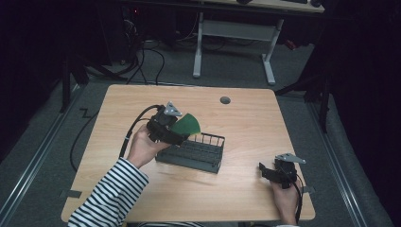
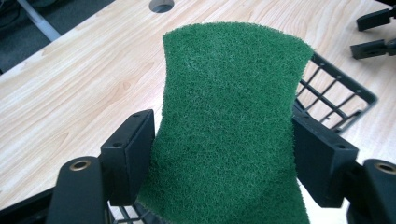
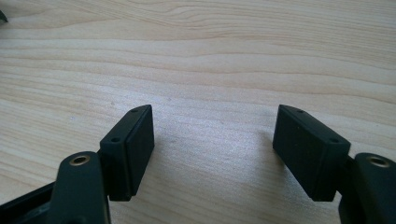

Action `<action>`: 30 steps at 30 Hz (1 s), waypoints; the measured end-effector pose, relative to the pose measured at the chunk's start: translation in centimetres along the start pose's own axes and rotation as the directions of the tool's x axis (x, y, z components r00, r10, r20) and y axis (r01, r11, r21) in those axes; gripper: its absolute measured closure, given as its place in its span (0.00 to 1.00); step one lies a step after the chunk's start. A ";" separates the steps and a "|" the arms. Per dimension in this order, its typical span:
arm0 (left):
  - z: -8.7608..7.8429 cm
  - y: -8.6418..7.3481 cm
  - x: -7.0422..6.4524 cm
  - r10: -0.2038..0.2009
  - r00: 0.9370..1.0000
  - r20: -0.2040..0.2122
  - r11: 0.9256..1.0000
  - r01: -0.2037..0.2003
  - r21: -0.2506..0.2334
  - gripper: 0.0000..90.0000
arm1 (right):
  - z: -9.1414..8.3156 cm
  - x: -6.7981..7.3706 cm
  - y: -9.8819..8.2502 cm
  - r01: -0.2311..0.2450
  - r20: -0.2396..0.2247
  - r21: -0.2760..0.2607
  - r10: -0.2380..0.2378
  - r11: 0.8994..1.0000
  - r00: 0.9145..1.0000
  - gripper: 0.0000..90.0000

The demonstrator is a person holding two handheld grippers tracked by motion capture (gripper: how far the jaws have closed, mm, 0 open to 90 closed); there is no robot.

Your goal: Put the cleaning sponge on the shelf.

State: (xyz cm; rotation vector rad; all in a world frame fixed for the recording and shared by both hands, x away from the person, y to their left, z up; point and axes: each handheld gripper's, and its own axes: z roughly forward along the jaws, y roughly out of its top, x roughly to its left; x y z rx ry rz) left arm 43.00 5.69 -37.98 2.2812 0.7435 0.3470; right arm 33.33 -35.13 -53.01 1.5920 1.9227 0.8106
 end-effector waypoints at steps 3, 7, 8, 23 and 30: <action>0.8 -0.1 0.3 -0.020 1.000 0.000 1.000 0.020 0.012 0.32 | 0.0 0.0 0.0 0.000 0.000 0.000 0.000 1.000 1.000 0.33; 1.6 -0.1 0.4 -0.022 1.000 -0.021 0.999 0.023 0.038 0.31 | 0.0 0.0 0.0 0.000 0.000 0.000 0.000 1.000 1.000 0.33; 1.7 -0.1 0.5 -0.020 1.000 -0.024 0.999 0.021 0.043 0.31 | 0.0 0.0 0.0 0.000 0.000 0.000 0.000 1.000 1.000 0.33; 3.4 -1.2 1.2 -0.051 0.997 -0.055 0.996 0.055 0.074 0.31 | 0.0 0.0 0.0 -0.005 -0.003 -0.001 0.005 1.000 1.000 0.33; 3.6 -1.5 0.7 -0.024 0.997 -0.077 0.996 0.031 0.086 0.30 | 0.0 0.0 0.0 -0.004 -0.002 0.000 0.004 1.000 1.000 0.33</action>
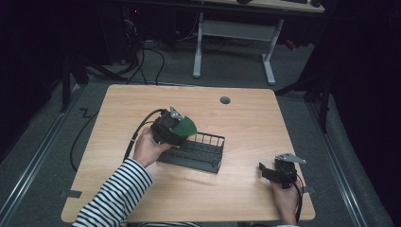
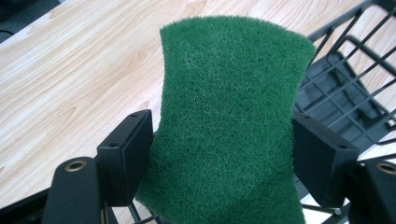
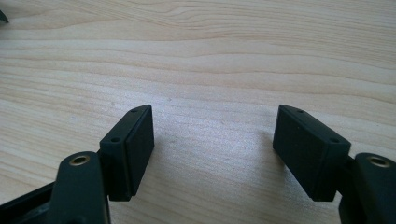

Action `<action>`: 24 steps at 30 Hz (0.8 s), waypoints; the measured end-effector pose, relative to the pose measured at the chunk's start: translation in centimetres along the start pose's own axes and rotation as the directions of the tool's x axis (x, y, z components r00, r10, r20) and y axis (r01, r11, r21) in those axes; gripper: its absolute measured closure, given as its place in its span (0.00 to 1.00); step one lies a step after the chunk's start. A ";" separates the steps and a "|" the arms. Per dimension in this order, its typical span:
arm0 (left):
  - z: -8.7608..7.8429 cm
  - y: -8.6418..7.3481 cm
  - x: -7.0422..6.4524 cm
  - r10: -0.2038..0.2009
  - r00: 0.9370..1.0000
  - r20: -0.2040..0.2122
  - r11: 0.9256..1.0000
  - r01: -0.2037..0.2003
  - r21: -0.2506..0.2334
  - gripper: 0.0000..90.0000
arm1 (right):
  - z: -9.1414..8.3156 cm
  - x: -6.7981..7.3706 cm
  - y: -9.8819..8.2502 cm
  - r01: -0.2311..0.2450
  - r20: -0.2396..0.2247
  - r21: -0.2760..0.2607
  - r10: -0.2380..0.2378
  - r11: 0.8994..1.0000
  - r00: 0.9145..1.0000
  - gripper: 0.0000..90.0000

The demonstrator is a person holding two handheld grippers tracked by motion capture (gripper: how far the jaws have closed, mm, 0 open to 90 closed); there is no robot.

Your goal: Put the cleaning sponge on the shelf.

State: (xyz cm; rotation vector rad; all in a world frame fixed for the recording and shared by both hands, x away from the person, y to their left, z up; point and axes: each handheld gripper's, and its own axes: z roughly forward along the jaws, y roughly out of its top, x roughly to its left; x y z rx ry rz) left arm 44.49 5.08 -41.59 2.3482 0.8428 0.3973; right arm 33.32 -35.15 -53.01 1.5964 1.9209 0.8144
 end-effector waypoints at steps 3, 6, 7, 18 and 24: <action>0.1 -0.4 0.1 -0.009 1.000 0.013 1.000 0.009 0.006 0.30 | 0.0 0.0 0.0 0.002 0.001 0.000 -0.002 1.000 1.000 0.33; 0.2 -0.7 0.0 -0.012 1.000 0.014 1.000 0.011 0.009 0.30 | 0.0 0.0 0.0 0.004 0.001 0.001 -0.004 1.000 1.000 0.33; 0.2 -0.8 0.0 -0.013 1.000 0.018 1.000 0.013 0.011 0.30 | 0.0 0.0 0.0 0.005 0.002 0.001 -0.005 1.000 1.000 0.33; 0.2 -1.6 -0.2 -0.012 0.999 0.050 1.000 0.011 0.022 0.30 | 0.0 0.0 0.0 0.005 0.002 0.001 -0.005 1.000 1.000 0.33; -0.4 -1.8 0.0 -0.029 0.997 0.074 1.000 0.029 -0.007 0.28 | 0.0 0.0 0.0 0.005 0.003 0.002 -0.005 1.000 1.000 0.33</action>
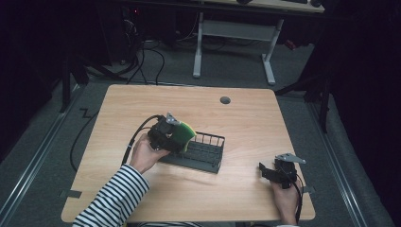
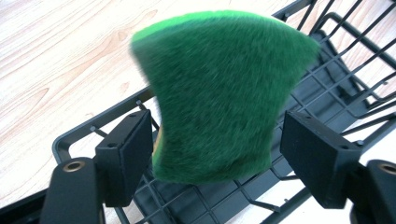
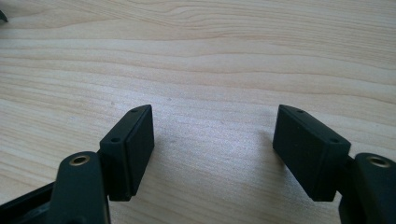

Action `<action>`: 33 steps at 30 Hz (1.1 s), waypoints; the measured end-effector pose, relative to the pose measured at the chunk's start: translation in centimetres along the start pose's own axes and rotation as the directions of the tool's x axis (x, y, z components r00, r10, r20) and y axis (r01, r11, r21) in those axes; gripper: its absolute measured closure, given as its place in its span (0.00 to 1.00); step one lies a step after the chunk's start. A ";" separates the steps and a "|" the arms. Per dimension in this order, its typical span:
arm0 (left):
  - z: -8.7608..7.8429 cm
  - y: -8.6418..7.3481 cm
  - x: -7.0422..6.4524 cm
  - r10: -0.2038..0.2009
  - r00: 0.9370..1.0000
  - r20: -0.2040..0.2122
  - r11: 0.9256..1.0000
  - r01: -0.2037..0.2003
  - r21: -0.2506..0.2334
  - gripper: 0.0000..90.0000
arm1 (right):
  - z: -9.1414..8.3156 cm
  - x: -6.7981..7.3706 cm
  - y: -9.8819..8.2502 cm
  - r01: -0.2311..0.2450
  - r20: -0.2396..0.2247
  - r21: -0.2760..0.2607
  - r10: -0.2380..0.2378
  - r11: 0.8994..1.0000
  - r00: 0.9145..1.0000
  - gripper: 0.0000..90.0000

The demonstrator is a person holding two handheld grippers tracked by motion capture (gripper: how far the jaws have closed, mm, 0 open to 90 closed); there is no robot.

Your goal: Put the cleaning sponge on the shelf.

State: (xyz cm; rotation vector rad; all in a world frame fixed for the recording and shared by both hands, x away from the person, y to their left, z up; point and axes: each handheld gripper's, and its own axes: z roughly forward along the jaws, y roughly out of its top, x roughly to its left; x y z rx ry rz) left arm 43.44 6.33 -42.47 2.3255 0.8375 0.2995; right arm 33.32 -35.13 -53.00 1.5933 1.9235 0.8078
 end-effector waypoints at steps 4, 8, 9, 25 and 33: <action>-0.6 -0.1 0.1 -0.004 1.000 -0.005 1.000 0.004 -0.025 0.26 | 0.0 0.0 0.0 -0.001 -0.001 -0.002 0.001 1.000 1.000 0.33; -1.5 -0.2 0.2 -0.006 1.000 0.001 0.998 0.006 -0.056 0.25 | 0.0 0.0 0.0 -0.001 -0.001 -0.002 0.001 1.000 1.000 0.33; -1.8 -0.3 0.2 -0.006 1.000 0.002 0.998 0.006 -0.063 0.25 | 0.0 0.0 0.0 -0.001 -0.001 -0.002 0.001 1.000 1.000 0.33; -5.5 -2.4 2.6 -0.097 0.995 -0.009 0.981 0.094 -0.172 0.29 | 0.0 0.0 0.0 0.000 0.000 0.000 0.000 1.000 1.000 0.33; -7.4 -3.8 3.9 -0.141 0.990 -0.020 0.969 0.134 -0.209 0.28 | 0.0 0.0 0.0 0.000 0.001 0.000 0.000 1.000 1.000 0.33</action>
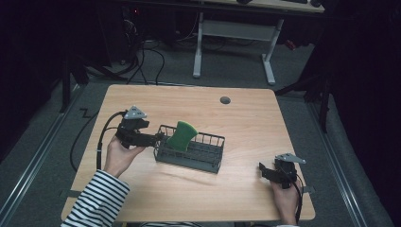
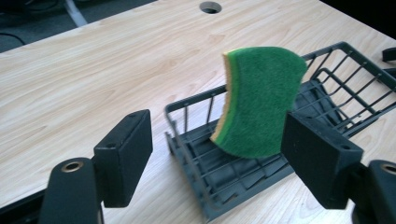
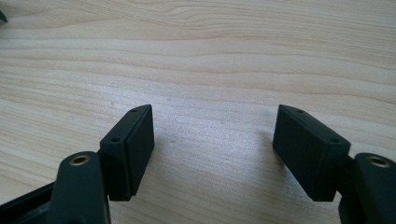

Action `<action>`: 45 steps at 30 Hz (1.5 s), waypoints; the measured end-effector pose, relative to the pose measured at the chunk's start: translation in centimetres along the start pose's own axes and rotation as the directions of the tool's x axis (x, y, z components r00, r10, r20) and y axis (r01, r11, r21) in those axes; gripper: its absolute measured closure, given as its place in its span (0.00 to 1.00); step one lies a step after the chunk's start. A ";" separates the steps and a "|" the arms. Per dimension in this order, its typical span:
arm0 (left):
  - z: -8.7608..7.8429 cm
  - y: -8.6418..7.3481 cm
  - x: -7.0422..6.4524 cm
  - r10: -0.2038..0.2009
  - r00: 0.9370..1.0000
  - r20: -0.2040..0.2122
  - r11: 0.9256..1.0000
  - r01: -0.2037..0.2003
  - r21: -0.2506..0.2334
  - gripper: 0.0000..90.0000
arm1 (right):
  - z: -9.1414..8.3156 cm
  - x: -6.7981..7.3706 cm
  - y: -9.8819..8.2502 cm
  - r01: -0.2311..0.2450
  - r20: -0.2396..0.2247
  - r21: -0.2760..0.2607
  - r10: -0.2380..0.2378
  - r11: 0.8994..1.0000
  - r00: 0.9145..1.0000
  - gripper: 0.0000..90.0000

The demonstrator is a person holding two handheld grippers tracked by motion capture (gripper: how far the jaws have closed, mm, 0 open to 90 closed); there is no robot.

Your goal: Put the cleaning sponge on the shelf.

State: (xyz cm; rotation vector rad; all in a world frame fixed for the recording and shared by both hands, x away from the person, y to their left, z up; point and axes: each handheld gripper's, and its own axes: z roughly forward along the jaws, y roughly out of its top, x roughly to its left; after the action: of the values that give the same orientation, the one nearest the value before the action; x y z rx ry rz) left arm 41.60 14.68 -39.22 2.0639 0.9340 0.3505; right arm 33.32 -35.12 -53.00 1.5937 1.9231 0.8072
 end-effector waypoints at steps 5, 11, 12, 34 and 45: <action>-1.2 -0.5 0.7 -0.018 1.000 -0.019 1.000 0.017 -0.018 0.28 | 0.0 0.0 0.0 -0.001 0.000 -0.001 0.001 1.000 1.000 0.33; -2.5 -1.4 1.6 -0.056 0.998 -0.030 0.998 0.055 -0.043 0.28 | 0.0 0.0 0.0 0.000 0.000 -0.001 0.000 1.000 1.000 0.33; -2.7 -1.7 1.8 -0.065 0.997 -0.030 0.997 0.064 -0.047 0.29 | 0.0 0.0 0.0 0.000 0.001 0.000 0.000 1.000 1.000 0.33; -5.6 -6.7 4.6 -0.204 0.976 -0.072 0.976 0.197 -0.090 0.29 | 0.0 0.0 0.0 0.002 0.002 -0.001 -0.002 1.000 1.000 0.33; -5.9 -9.0 5.1 -0.246 0.966 -0.085 0.967 0.238 -0.089 0.29 | 0.0 0.0 0.0 0.004 0.002 -0.001 -0.004 1.000 1.000 0.33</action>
State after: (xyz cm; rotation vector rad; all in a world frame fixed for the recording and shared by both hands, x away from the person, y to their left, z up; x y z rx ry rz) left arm 37.49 25.19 -43.00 1.8496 1.1980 0.3517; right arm 33.33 -35.09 -53.01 1.5895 1.9235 0.8044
